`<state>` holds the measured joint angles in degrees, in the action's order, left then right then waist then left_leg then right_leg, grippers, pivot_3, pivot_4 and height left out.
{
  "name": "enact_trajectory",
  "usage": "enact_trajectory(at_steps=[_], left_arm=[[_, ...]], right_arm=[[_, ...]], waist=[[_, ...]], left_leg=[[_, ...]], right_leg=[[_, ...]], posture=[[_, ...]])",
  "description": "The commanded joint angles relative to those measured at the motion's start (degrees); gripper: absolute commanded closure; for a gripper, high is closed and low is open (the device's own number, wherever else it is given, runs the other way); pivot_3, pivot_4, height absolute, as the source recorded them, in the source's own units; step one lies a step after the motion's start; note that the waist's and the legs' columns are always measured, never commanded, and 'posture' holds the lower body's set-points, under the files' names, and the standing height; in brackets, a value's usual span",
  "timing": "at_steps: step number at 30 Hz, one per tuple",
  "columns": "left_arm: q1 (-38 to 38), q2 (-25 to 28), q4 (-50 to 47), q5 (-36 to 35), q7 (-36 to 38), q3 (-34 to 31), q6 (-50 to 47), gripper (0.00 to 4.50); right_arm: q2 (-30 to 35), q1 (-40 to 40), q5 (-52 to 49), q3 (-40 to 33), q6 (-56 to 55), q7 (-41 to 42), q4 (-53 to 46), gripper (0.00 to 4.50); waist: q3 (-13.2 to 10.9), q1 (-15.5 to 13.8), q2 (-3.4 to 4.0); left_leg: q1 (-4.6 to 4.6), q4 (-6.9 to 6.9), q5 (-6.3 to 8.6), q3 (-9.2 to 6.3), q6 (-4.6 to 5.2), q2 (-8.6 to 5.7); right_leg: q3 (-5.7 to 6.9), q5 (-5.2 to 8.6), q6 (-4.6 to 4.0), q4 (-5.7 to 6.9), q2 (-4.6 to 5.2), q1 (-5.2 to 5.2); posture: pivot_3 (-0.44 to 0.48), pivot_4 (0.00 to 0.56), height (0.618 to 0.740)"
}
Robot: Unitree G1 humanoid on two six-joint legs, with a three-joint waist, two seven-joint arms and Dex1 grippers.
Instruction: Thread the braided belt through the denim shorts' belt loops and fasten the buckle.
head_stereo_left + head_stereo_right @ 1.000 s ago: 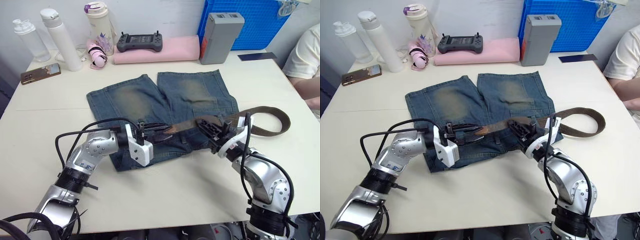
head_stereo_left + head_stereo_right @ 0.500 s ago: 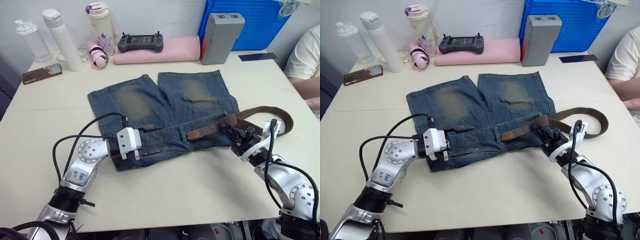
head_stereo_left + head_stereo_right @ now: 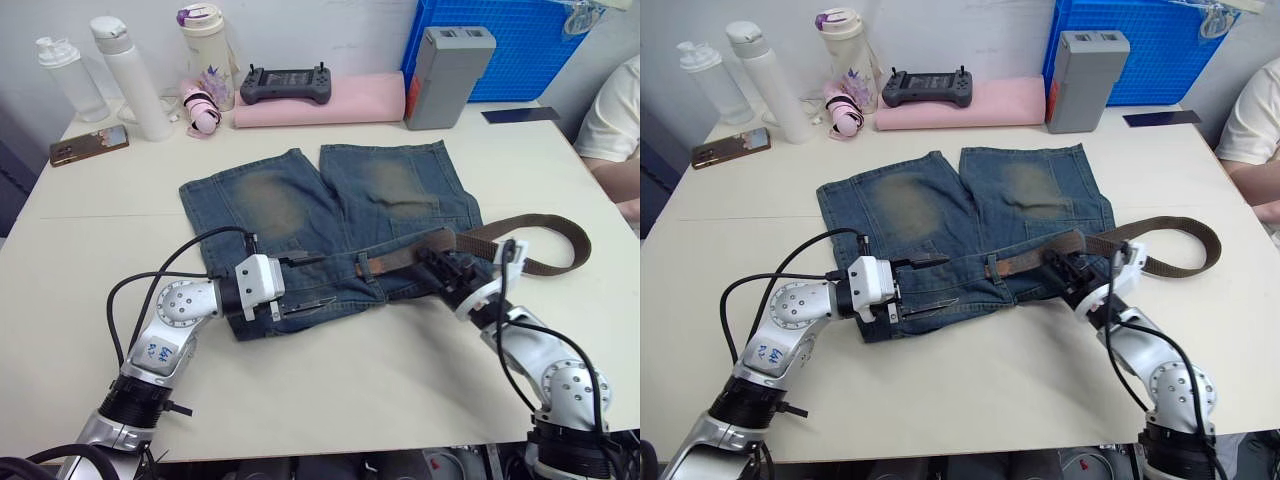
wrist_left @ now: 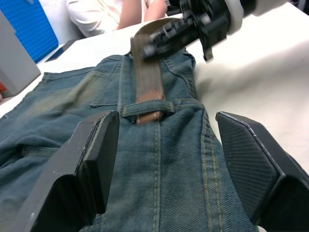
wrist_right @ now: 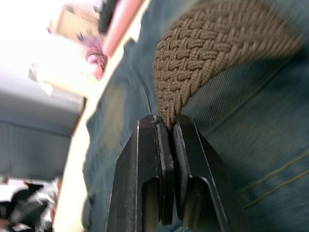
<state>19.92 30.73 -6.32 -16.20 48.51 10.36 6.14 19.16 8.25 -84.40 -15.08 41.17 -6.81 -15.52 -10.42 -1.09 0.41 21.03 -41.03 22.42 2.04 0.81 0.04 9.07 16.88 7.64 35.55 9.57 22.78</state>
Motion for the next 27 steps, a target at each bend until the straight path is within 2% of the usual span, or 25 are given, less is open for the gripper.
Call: enact_trajectory(at_steps=[1,5,9,12,20,23,27], left_arm=[[0.26,-0.41,-2.13,0.32,0.28,-1.20,0.42,1.02],[1.42,-0.64,-0.07,4.35,-0.39,-0.49,3.62,1.02],[4.19,1.33,6.62,16.55,-0.74,2.97,17.33,1.02],[7.18,0.75,11.01,22.04,-3.28,4.13,24.11,1.02],[12.81,-1.30,20.33,31.43,-8.76,6.64,32.99,1.02],[13.34,-1.57,21.29,30.34,-8.31,7.08,33.96,1.85],[13.35,-0.96,21.94,30.77,-8.31,7.05,34.75,3.60]], right_arm=[[-2.20,1.74,2.99,2.90,-0.40,0.52,-2.69,4.50],[-3.83,2.61,3.76,5.33,0.96,-1.35,-3.44,4.50],[-5.27,2.58,3.91,6.96,2.02,-3.34,-3.52,4.50],[-5.69,2.61,4.13,7.01,2.30,-3.74,-3.03,4.50],[-6.09,2.44,3.99,6.98,2.47,-4.39,-3.61,4.50],[-6.12,2.28,4.08,6.81,2.55,-4.51,-3.89,4.50],[-5.92,2.19,4.02,6.30,2.66,-4.81,-4.29,4.50]], waist=[[0.00,-0.10,0.00],[0.00,-0.07,0.00],[0.00,-0.21,0.00],[0.01,-0.13,0.02],[0.01,-0.12,0.02],[0.01,0.01,0.02],[0.01,-0.01,0.02]], left_leg=[[0.00,0.00,0.00,0.00,0.00,0.00],[0.00,-0.01,0.00,0.01,0.00,0.00],[0.00,0.00,0.00,0.00,-0.01,0.00],[-0.01,0.00,0.00,0.03,0.00,-0.03],[-0.01,0.02,0.00,0.03,0.00,-0.02],[0.00,0.04,0.00,0.03,0.00,-0.01],[0.00,0.03,0.00,0.02,0.00,0.00]], right_leg=[[0.00,0.00,0.00,0.00,0.00,0.00],[0.00,0.00,0.00,0.00,0.00,0.00],[0.03,0.00,0.00,0.00,-0.02,0.00],[0.02,0.00,0.00,0.00,-0.02,0.00],[0.03,0.00,0.00,0.00,-0.02,0.01],[0.05,0.00,0.00,0.01,-0.02,0.02],[0.05,0.00,0.00,0.01,-0.02,0.03]], posture=[[0.000,0.150,0.705],[0.000,0.150,0.705],[0.000,0.150,0.705],[0.000,0.150,0.705],[0.000,0.150,0.705],[0.000,0.150,0.705],[0.000,0.150,0.705]])
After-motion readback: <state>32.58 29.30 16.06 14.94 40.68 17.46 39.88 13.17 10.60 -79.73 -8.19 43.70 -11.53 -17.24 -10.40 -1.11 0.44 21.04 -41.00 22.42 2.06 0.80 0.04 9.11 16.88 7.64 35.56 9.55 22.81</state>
